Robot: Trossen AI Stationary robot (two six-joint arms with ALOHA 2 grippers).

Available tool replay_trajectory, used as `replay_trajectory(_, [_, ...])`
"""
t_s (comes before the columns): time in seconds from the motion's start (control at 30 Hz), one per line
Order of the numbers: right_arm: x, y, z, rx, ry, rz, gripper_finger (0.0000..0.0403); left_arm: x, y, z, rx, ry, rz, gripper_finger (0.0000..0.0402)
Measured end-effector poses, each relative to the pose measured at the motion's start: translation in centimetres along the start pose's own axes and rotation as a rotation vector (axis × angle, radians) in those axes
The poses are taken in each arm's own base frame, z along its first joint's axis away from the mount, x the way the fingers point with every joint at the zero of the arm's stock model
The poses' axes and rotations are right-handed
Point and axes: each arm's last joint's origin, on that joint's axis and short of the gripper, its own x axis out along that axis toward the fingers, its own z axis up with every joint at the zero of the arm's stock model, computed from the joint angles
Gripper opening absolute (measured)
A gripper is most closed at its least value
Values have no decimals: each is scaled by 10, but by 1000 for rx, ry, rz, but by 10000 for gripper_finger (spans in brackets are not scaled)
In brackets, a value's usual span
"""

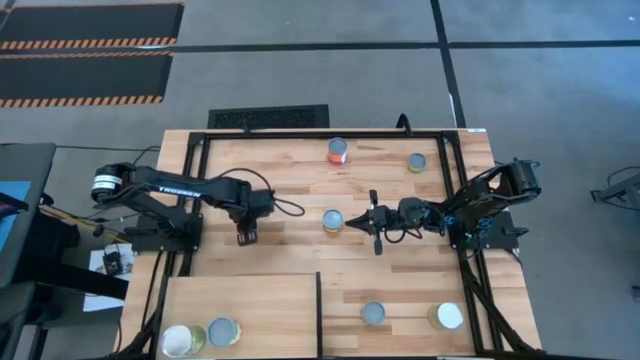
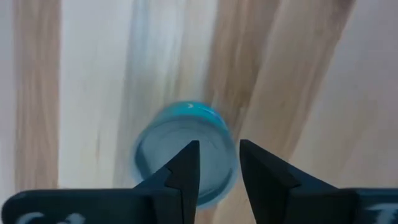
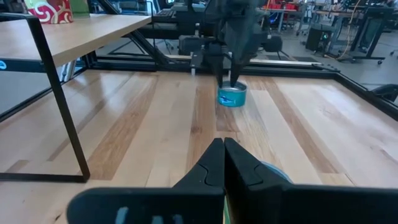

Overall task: Pick and place cans onto a shelf
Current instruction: Put the canned tuna on the shelf

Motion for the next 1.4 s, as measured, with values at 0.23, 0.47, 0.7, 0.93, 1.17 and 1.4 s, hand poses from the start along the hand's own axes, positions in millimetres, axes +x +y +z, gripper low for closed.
replay_trajectory(0.23, [0, 0, 0, 0, 4, 0, 13, 1, -3, 1, 9, -2, 12, 136])
replay_trajectory(0.47, [0, 0, 0, 0, 4, 0, 13, 4, -3, 1, -14, -33, 47, 139])
replay_trajectory(0.7, [0, 0, 0, 0, 4, 0, 13, 16, -1, -9, -27, 11, 69, 139])
replay_trajectory(0.93, [0, 0, 0, 0, 4, 0, 13, 16, 0, -8, -4, -2, 79, 76])
replay_trajectory(1.17, [0, 0, 0, 1, 4, 0, 13, -5, -2, 7, 33, -50, 72, 9])
replay_trajectory(1.4, [0, 0, 0, 9, 4, 0, 13, -59, -8, 26, 32, -71, 54, 4])
